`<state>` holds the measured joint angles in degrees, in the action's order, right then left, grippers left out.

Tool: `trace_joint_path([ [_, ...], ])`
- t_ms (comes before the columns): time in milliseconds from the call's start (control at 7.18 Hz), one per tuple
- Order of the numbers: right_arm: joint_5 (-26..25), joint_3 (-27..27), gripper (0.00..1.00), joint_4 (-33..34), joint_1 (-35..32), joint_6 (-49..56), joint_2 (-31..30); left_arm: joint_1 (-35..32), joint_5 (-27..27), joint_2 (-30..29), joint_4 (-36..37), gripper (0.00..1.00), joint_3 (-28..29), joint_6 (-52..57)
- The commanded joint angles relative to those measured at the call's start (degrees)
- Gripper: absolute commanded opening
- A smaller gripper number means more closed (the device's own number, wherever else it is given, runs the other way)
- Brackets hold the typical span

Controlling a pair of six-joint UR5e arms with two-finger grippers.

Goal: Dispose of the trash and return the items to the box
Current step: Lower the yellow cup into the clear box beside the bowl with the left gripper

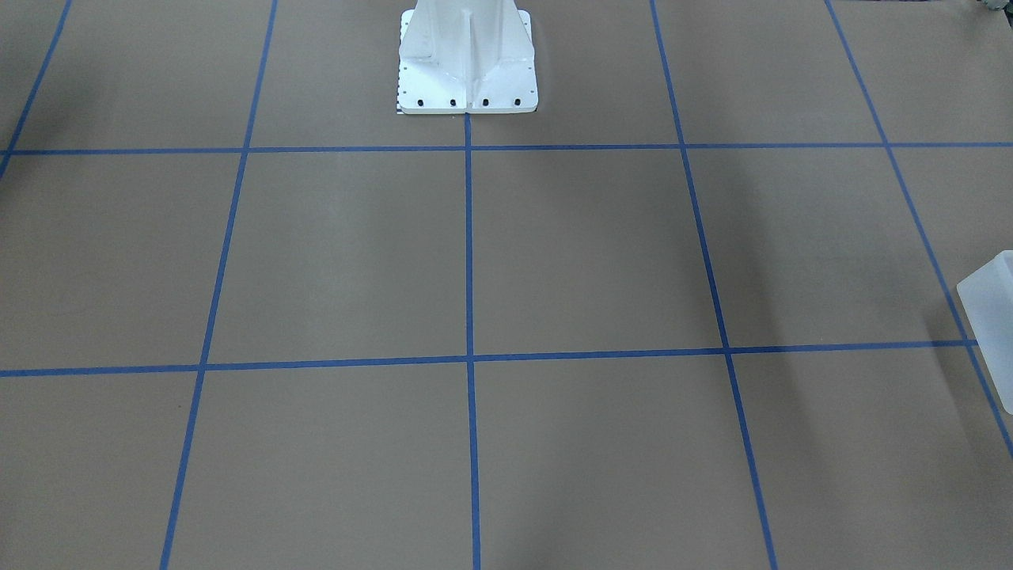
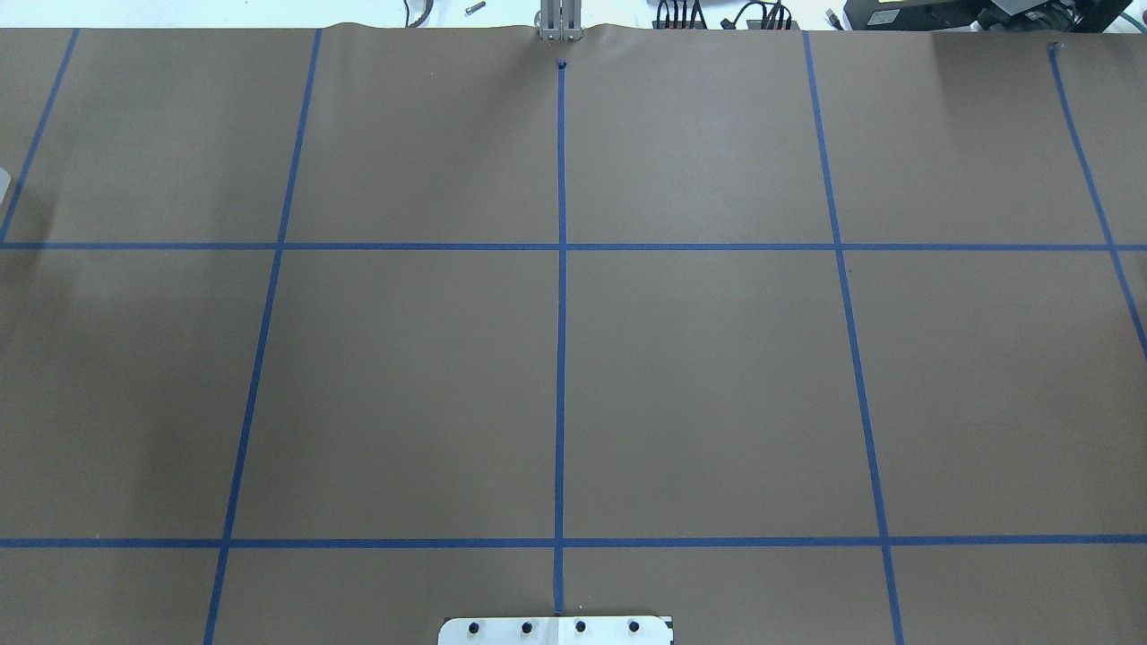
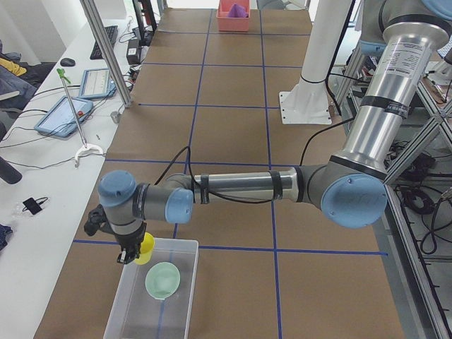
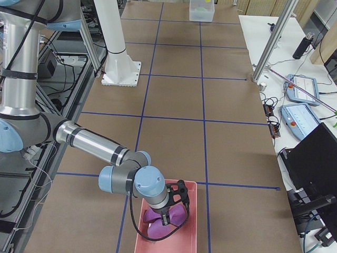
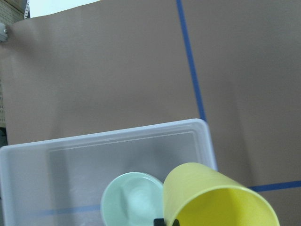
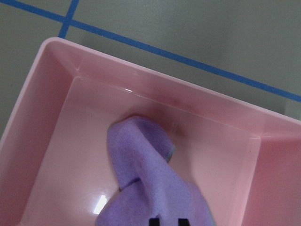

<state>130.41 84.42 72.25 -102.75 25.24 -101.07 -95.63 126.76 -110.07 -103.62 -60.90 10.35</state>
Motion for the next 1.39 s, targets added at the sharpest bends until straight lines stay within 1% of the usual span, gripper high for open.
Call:
trace_joint_path([
  [0,0.3,0.4,1.0,-0.1,0.2,-0.2,0.3,-2.5,0.3,-0.9,-5.1,0.0,11.5,0.8],
  [139,0.7,0.5,1.0,0.0,0.2,-0.6,2.1,-2.7,0.6,-0.8,-6.1,0.0,13.9,-2.7],
  [279,1.1,0.4,1.0,0.0,0.3,-1.2,3.5,-2.6,1.3,-0.8,-8.5,0.0,16.9,-8.0],
  [418,1.3,0.4,1.0,0.0,0.4,-2.0,3.9,-2.6,2.7,-0.2,-11.9,0.0,20.4,-9.5],
  [557,1.4,0.6,1.0,0.0,0.5,-2.1,3.9,-2.6,2.8,-0.1,-12.0,0.0,21.5,-9.6],
  [697,2.3,0.6,1.0,0.0,0.6,-2.1,3.9,-2.6,2.8,-0.1,-13.2,0.0,24.0,-9.6],
  [975,3.1,0.6,1.0,0.0,1.3,-4.4,5.2,-2.6,3.2,0.0,-13.9,0.0,25.0,-9.6],
  [1115,4.1,1.2,1.0,0.1,3.0,-9.2,6.4,-2.6,3.3,0.1,-14.2,0.51,25.3,-9.6],
  [1254,5.0,2.8,1.0,0.2,5.2,-15.1,8.2,-2.6,4.4,0.1,-14.2,0.69,25.2,-9.6],
])
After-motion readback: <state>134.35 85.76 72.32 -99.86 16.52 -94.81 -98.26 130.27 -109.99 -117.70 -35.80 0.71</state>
